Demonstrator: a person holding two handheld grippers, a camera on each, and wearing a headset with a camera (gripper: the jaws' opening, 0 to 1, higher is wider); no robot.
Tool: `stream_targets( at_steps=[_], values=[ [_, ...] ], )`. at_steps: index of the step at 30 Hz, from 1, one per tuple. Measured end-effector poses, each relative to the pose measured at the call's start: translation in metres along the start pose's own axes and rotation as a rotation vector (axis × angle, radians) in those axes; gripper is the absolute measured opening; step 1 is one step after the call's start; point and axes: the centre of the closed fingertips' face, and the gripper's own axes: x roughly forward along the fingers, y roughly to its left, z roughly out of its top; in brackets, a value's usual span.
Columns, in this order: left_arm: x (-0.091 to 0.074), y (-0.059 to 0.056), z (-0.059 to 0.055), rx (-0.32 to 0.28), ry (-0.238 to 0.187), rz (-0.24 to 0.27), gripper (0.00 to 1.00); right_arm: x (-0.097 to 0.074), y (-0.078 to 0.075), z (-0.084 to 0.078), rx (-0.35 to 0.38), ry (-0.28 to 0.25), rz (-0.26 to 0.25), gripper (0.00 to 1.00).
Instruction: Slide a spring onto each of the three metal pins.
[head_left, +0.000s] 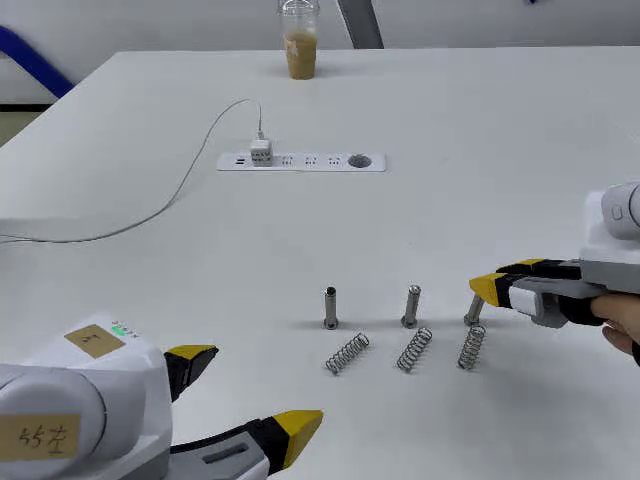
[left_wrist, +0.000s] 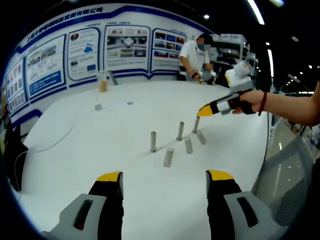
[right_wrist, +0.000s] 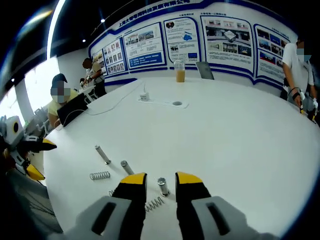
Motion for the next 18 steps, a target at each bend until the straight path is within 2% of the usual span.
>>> stream_targets(
  at_steps=[6,18],
  values=[
    [0.005,-0.001,0.002,0.016,0.000,-0.009,0.67,-0.008,0.002,0.000,0.005,-0.011,0.012,0.30],
    [0.021,-0.006,0.005,0.049,-0.001,-0.042,0.60,-0.028,0.020,-0.003,-0.051,-0.030,0.074,0.49]
  ],
)
